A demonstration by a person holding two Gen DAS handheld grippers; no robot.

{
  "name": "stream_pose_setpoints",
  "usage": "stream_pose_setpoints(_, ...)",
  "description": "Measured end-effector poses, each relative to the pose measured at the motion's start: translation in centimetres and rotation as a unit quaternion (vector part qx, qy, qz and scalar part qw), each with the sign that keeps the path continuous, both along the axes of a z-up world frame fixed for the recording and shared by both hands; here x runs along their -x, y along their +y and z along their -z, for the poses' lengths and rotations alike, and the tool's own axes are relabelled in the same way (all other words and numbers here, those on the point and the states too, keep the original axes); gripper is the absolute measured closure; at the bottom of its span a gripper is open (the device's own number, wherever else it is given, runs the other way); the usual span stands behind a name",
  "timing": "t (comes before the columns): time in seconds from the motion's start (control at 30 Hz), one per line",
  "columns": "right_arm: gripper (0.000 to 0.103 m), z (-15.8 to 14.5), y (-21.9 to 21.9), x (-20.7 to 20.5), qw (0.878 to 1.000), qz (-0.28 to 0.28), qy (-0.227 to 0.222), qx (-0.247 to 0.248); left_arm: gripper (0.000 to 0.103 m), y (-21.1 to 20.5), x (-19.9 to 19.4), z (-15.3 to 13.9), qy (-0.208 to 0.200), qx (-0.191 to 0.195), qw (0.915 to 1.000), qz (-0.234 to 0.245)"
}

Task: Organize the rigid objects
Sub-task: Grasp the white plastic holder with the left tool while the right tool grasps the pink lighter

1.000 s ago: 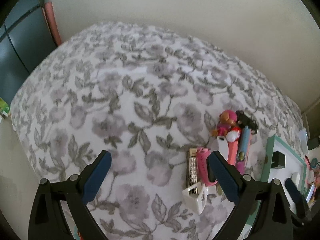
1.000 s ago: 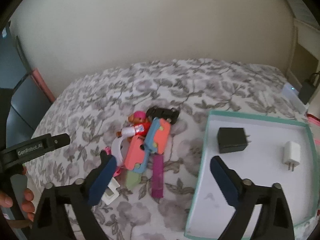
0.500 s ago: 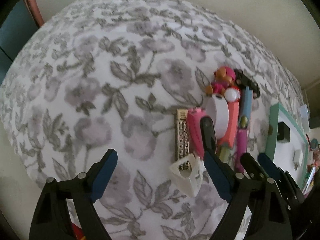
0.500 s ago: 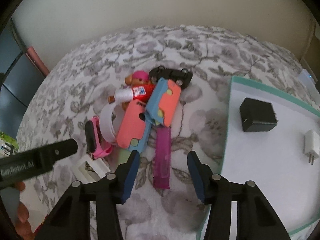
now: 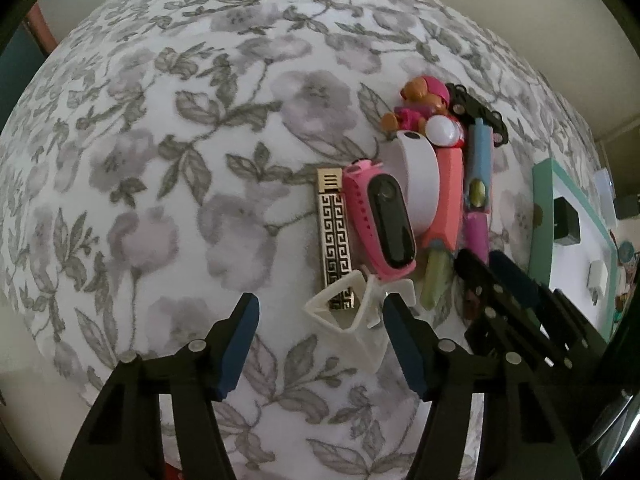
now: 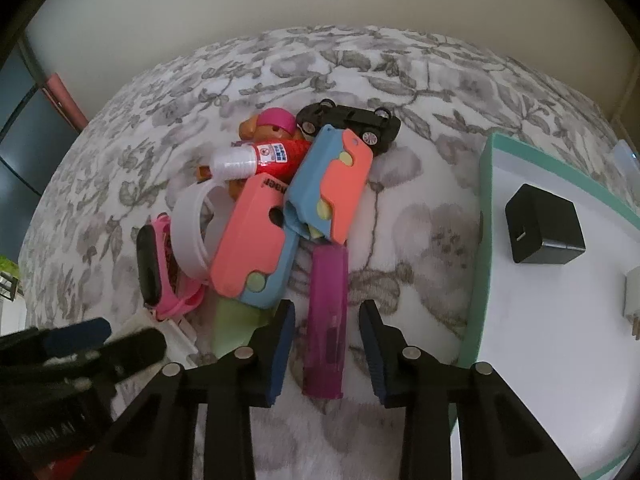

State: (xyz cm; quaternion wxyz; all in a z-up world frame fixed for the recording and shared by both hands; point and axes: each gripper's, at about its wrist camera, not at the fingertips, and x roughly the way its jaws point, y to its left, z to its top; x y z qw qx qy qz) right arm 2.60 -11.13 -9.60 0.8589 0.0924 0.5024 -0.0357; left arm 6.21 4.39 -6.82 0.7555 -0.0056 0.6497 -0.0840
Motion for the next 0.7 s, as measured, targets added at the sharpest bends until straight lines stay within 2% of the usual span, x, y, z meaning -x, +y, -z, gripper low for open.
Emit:
stream_pose_setpoints(0.1, 0.069, 0.0, -0.1, -0.1, 1.0, 0.001, -0.003, 0.001, 0.045, -0.4, 0.1, 0.1, -0.001, 0.002, 1.0, 0.009)
stream_pose_setpoints(0.27, 0.081, 0.0, -0.4, 0.0, 1.0, 0.008, -0.003, 0.003, 0.056, -1.1, 0.4, 0.1, 0.003, 0.017, 0.9997, 0.015)
stream_pose_setpoints(0.33, 0.081, 0.0, -0.5, 0.2, 1.0, 0.01, -0.002, -0.005, 0.062, -1.7, 0.5, 0.2, 0.001, 0.02, 0.9996, 0.022)
stream_pose_setpoints(0.47, 0.081, 0.1, -0.4, 0.9, 1.0, 0.007, 0.003, -0.006, 0.062, -2.3, 0.8, 0.0, -0.001, 0.016, 0.9996, 0.025)
stream_pose_setpoints(0.7, 0.081, 0.3, -0.7, 2.8, 0.999, 0.016, 0.017, -0.037, 0.062, -2.6, 0.6, 0.0, -0.004, 0.013, 0.9995, 0.028)
